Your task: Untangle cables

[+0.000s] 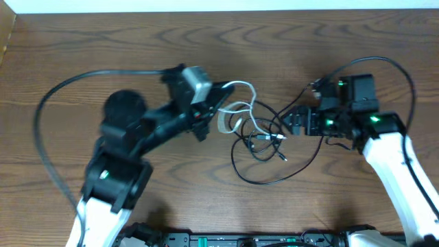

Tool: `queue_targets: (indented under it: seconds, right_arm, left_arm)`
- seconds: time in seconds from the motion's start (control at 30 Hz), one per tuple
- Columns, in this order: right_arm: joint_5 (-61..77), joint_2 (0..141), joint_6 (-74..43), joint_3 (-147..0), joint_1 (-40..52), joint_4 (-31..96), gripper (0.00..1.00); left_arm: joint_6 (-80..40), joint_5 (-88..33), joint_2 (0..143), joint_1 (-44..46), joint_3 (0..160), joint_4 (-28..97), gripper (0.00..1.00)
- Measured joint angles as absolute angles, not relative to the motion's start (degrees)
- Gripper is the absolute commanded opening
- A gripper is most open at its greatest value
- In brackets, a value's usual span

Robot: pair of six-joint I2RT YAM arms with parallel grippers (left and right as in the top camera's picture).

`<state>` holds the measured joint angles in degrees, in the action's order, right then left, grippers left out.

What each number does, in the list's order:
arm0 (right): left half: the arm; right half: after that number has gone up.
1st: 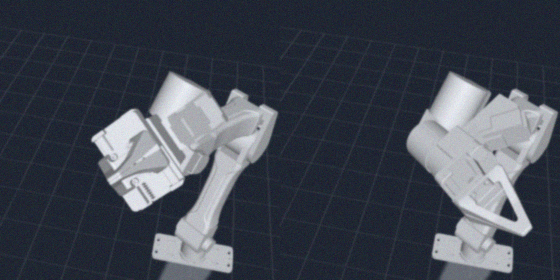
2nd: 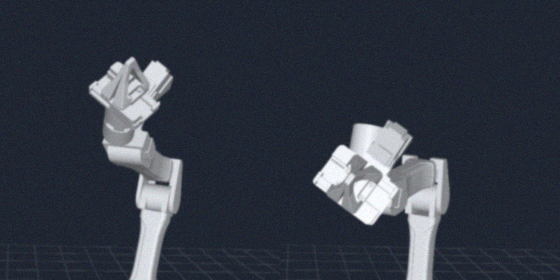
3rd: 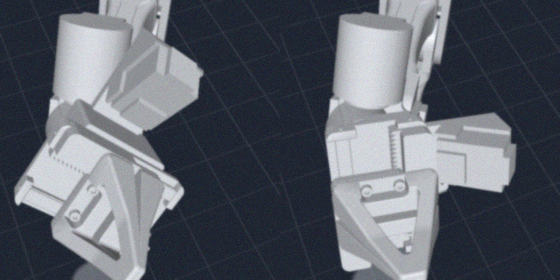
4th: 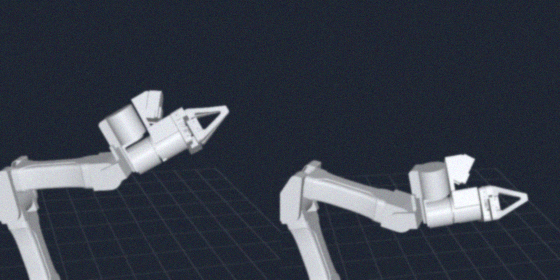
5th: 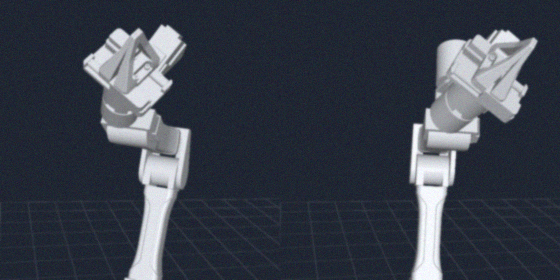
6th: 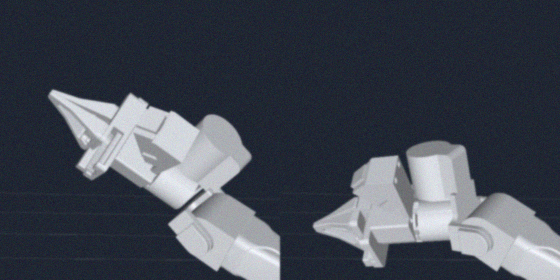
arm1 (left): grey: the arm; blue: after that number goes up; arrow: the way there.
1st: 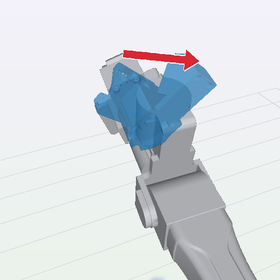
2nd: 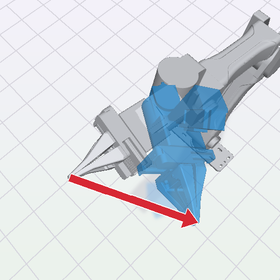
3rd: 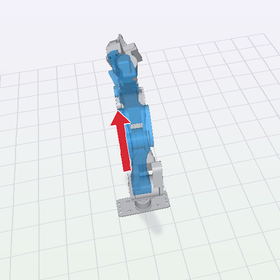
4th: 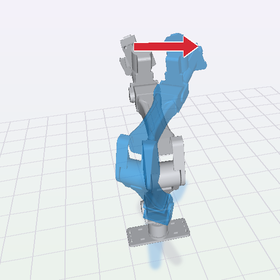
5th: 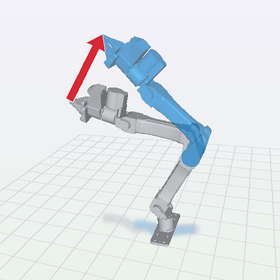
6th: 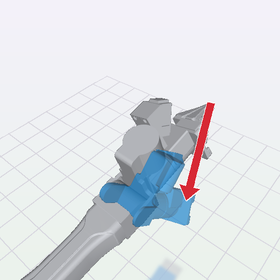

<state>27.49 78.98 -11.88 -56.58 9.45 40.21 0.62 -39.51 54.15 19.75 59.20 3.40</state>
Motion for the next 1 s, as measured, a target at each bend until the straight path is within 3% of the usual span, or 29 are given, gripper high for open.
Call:
queue_targets:
  seconds: [0.4, 1.0]
  right_arm:
    - [27.14, 94.39, -9.15, -56.6, 19.44, 32.69, 0.99]
    - [-15.7, 98.45, -33.1, -56.82, 17.28, 44.03, 0.99]
  left_arm:
    - [-2.39, -39.51, 48.34, 16.12, 59.29, 5.19, 0.08]
    - [-3.2, -39.51, 48.36, 10.09, 59.29, 7.25, 0.07]
